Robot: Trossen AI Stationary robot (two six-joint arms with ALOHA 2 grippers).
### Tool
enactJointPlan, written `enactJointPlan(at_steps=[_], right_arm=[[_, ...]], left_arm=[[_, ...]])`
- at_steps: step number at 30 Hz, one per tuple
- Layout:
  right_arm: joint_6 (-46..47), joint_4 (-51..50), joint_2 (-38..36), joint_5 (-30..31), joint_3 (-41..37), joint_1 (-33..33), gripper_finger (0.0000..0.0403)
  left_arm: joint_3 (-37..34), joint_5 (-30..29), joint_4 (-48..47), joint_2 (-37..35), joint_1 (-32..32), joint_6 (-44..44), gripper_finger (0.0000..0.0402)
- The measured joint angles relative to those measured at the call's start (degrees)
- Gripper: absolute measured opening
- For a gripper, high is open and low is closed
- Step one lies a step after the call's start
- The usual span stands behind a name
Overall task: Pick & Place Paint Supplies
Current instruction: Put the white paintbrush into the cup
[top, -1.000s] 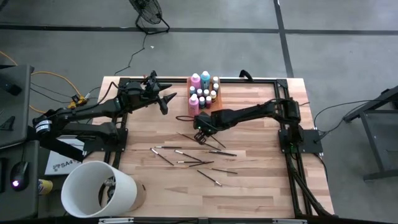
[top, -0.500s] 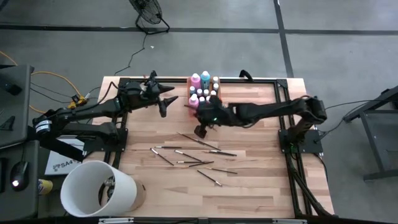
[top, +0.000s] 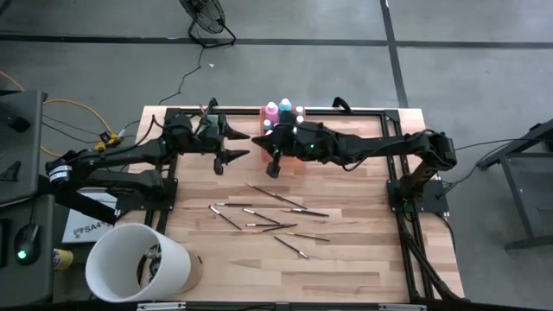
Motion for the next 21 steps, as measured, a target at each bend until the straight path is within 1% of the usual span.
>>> enactJointPlan(at_steps=[6, 8, 10, 12, 16, 21], right_arm=[[-2.00, 8.00, 1.52, -5.70, -0.04, -0.77, 0.0003], [-2.09, 12.43, 2.67, -7.62, 0.15, -0.78, 0.0003], [-2.52, 13.73, 3.31, -7.95, 0.01, -1.03, 0.0003], [-4.11, 17.80, 5.24, -7.98, 0.11, -1.08, 0.0003], [-4.59, 22.74, 8.03, -8.80, 0.00, -1.14, 0.0003], [-4.65, 22.81, 8.42, -6.89, 0.02, -1.05, 0.0003]], left_arm=[[0.00, 0.26, 2.40, 0.00, -0.45, -0.66, 0.0225], [0.00, 0.24, 2.83, 0.00, -0.39, -1.37, 0.0225], [0.00, 0.22, 3.30, 0.00, -0.37, -1.39, 0.0225], [0.00, 0.36, 3.43, 0.00, -0.39, -1.41, 0.0225], [0.00, 0.47, 3.33, 0.00, -0.39, -1.41, 0.0225], [0.00, 0.54, 2.77, 0.00, -0.39, -1.41, 0.0217]])
